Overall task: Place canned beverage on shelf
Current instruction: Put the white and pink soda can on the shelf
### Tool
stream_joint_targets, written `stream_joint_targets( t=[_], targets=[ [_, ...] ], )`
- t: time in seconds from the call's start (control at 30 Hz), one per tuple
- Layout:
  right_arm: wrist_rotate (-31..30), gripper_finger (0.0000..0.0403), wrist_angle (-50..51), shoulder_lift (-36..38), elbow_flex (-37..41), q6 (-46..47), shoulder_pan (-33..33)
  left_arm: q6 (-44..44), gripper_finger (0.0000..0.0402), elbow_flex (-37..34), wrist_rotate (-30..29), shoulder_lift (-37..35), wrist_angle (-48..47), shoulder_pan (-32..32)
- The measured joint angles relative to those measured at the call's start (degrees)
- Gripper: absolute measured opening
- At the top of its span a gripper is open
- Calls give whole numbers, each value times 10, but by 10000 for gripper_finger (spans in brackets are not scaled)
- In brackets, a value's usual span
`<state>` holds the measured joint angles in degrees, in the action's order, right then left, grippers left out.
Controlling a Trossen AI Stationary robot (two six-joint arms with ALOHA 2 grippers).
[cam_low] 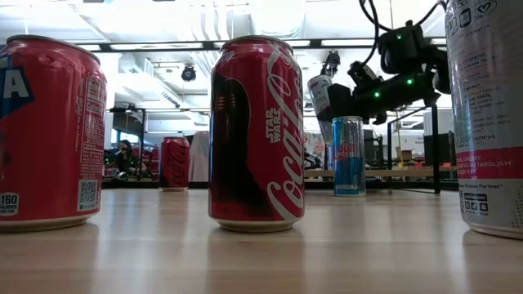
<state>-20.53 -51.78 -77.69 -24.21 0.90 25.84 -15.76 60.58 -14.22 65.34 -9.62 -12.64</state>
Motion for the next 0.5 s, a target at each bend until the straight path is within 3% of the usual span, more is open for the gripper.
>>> stream_joint_targets(
  t=[0.5],
  targets=[
    [-7, 246, -152, 0, 100, -5, 1, 0, 307, 0, 0, 0, -4, 0]
  ],
)
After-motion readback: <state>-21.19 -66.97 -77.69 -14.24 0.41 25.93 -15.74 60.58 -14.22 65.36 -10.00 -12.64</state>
